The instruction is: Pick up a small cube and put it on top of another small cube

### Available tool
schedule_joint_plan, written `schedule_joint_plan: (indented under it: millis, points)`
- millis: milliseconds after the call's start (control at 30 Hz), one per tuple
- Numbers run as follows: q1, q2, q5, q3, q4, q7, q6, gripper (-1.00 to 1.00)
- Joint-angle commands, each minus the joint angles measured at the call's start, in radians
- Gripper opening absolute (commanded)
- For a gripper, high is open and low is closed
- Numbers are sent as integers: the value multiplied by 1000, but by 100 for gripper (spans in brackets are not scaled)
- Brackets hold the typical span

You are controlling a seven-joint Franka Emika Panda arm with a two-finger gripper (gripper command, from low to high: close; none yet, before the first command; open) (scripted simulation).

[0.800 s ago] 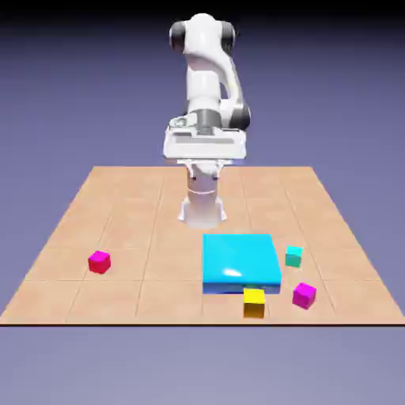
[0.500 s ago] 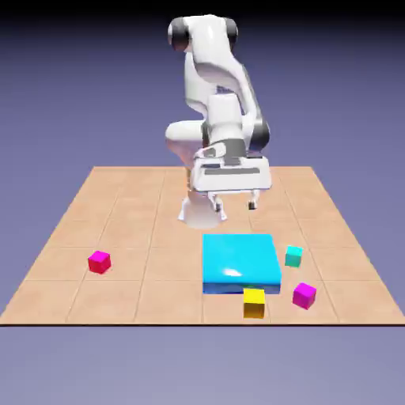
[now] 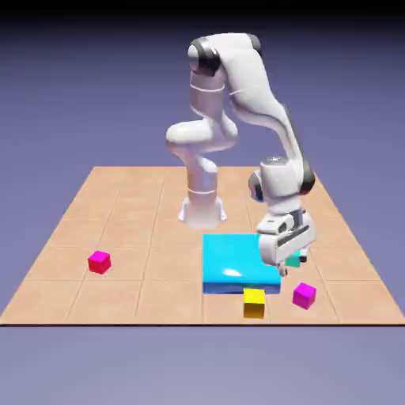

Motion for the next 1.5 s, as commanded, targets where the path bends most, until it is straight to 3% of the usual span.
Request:
schedule_joint_plan:
  millis: [0,267,300,533,1467]
  points:
    - [7,16,6,3,7,-11,0,0]
    - [1,235,2,19,107,-28,121,0]
    - [1,235,2,19,107,-28,121,-100]
    - [7,18,6,3,7,-11,1,-100]
    - [-814,-283,-728,-409,-268,1205,-28,-100]
